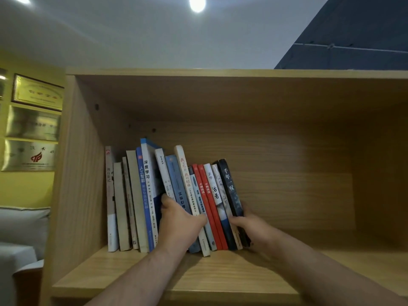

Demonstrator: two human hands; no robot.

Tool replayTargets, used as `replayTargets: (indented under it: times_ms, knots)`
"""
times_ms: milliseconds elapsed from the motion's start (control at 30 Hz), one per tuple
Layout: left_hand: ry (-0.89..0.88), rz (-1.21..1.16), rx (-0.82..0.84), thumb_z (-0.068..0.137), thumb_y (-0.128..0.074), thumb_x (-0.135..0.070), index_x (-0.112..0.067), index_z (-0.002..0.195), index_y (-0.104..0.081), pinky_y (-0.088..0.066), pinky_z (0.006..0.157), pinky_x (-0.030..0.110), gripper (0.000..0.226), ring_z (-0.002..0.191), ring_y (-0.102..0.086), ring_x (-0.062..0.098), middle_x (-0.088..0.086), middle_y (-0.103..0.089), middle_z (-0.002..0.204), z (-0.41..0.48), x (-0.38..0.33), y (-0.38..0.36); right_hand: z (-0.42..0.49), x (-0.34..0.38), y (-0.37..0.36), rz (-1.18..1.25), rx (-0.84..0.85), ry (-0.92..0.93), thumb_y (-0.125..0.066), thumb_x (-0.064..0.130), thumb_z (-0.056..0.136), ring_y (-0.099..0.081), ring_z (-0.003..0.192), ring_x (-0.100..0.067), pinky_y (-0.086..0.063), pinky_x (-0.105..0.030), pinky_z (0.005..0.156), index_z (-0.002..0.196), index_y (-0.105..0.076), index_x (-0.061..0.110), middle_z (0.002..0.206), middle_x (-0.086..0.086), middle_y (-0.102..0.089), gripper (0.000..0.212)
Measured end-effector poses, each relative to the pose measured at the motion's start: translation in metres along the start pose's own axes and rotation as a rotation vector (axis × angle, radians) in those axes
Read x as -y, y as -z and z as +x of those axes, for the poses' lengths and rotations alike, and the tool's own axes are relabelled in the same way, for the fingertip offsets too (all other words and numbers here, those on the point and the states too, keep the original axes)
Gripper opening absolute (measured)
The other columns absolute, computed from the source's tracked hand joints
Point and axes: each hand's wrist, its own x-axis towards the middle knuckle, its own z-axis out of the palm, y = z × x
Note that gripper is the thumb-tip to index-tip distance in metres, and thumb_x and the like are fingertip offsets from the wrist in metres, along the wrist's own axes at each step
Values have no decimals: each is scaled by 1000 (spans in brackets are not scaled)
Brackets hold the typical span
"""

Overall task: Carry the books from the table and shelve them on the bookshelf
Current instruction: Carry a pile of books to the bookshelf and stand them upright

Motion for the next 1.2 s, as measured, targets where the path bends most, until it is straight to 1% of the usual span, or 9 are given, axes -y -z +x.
replayTargets:
  times_ms: [133, 267, 367, 433, 567, 633, 700, 867, 1200]
  knots:
    - [-29, -70, -81, 75, -81, -16, -31, 147, -18, -62, 72, 32, 96, 92, -65, 12, 2, -58, 115, 6, 1, 5, 1, 1, -19, -45, 76, 57, -53, 24, 104, -63, 109, -14, -56, -38, 90, 153, -26, 42, 122, 8, -62, 58]
    - [-34, 80, -53, 87, -71, -21, -32, 156, 11, -57, 93, 38, 108, 127, -52, 23, 9, -32, 150, -6, -8, 8, 7, -2, -24, -50, 47, 79, -55, 35, 103, -60, 113, -14, -52, -41, 99, 157, -17, 41, 129, 8, -59, 66]
    - [-314, 536, -131, 98, -55, -39, -13, 156, 16, -16, 125, 45, 95, 155, 0, 32, 11, 12, 166, -27, -22, 7, 8, -9, -20, -192, 29, 98, -54, 33, 104, -55, 115, -11, -45, -31, 99, 159, -10, 41, 144, 4, -54, 70]
    - [-353, 628, -75, 99, -45, -51, -15, 158, 12, 5, 123, 43, 90, 155, 13, 27, 9, 13, 167, -39, -25, 16, 8, -12, -19, -277, -1, 138, -56, 34, 103, -53, 117, -10, -47, -24, 91, 156, -18, 40, 149, 3, -51, 66]
    - [-434, 379, -274, 97, -49, -43, -22, 147, -34, -34, 113, 37, 56, 133, -30, 11, -2, -36, 145, -38, -1, 64, 5, -5, -20, -403, -125, 243, -63, 43, 95, -59, 106, -3, -56, -46, 98, 132, -24, 59, 134, 13, -55, 56]
    - [-381, 177, -387, 97, -53, -27, -23, 133, -45, -41, 100, 31, 37, 117, -36, 5, -6, -42, 130, -21, 5, 92, 1, 3, -26, -568, -241, 322, -64, 50, 92, -56, 119, -7, -52, -46, 102, 142, -19, 56, 152, 7, -41, 67]
    - [-253, 15, -389, 100, -51, -13, -20, 138, -46, -42, 96, 27, 38, 118, -42, 6, -5, -45, 134, 3, 2, 109, -4, 9, -41, -809, -439, 459, -66, 57, 88, -26, 151, -21, -35, -50, 116, 157, -8, 43, 168, 7, -7, 92]
    - [-250, 11, -371, 98, -53, -7, -20, 150, -42, -43, 111, 42, 54, 136, -45, 22, 4, -45, 148, 44, -26, 125, 7, 23, -106, -996, -485, 508, -54, 77, 82, 27, 153, -24, -3, -59, 126, 158, 19, 37, 160, 5, 40, 113]
    - [-157, 333, -3, 103, -50, -19, -21, 144, -50, -44, 102, 33, 41, 131, -52, 26, 6, -56, 141, 76, -63, 144, 20, 31, -127, -1145, -485, 393, -34, 94, 75, 36, 149, -34, 14, -68, 119, 141, 43, 22, 161, -16, 39, 125]
